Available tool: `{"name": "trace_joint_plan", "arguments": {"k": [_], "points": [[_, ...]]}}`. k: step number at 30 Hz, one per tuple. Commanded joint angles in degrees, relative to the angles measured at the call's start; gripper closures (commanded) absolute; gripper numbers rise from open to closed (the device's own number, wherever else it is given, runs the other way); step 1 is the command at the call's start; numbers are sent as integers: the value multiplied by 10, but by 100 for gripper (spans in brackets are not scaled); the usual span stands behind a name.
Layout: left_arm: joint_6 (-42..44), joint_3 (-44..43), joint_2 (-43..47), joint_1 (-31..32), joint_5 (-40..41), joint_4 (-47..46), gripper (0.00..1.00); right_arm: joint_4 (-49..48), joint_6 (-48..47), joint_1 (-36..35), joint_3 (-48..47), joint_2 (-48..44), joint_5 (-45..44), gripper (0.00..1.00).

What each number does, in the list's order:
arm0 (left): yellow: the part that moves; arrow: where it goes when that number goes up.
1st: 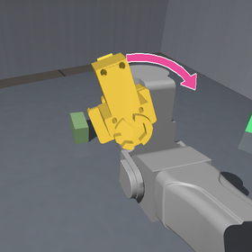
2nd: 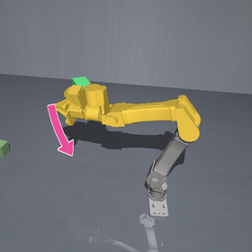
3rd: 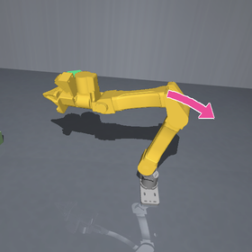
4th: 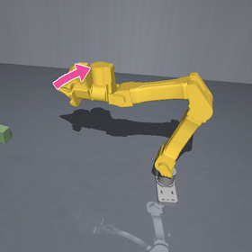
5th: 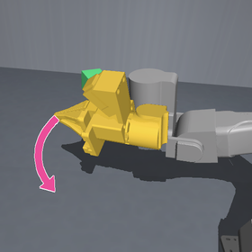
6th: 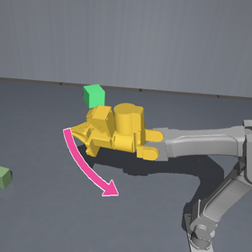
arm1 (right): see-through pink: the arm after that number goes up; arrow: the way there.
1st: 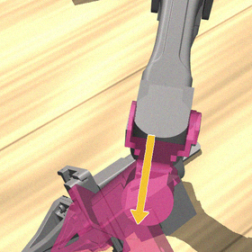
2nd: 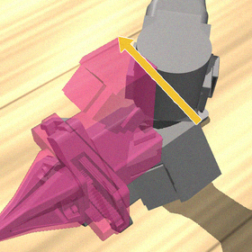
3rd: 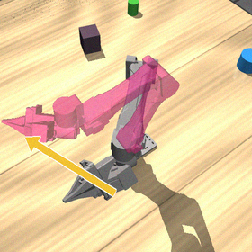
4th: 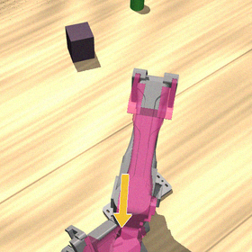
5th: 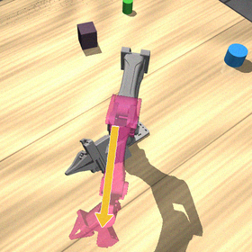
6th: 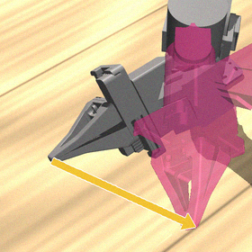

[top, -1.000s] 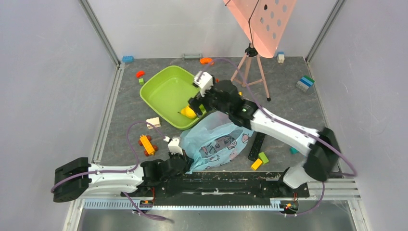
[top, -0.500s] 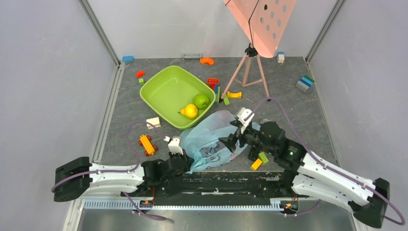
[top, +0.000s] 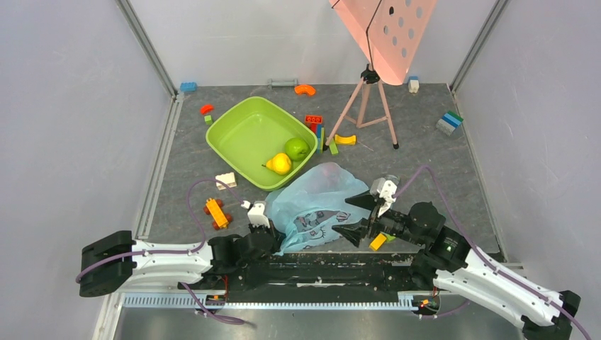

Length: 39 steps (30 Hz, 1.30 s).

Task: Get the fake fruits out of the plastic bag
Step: Adjust the plastic bag at the center of the board.

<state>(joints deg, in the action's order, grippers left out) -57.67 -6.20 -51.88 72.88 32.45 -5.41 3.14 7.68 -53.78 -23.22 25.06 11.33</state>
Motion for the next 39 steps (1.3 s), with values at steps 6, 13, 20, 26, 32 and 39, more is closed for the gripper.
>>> {"name": "trace_joint_plan", "arguments": {"k": [6, 13, 20, 26, 32, 39], "points": [[-15, 1, -9, 1, 15, 29, 98, 0, 11, -2, -166, 33, -81, 3], [-14, 0, -14, 1, 14, 27, 98, 17, 32, -5, -235, 133, -17, 9], [-13, 0, -14, 1, 13, 28, 98, -24, 37, -122, -193, 177, -83, 14], [-12, -7, -25, 1, 12, 27, 98, 5, 24, -273, -178, 224, -229, 20], [-10, -11, -31, 1, 11, 26, 98, 8, 82, -304, -105, 253, -347, 29], [-9, -9, -11, 2, 13, 34, 98, -4, 99, -253, -82, 291, -415, 32]]}}
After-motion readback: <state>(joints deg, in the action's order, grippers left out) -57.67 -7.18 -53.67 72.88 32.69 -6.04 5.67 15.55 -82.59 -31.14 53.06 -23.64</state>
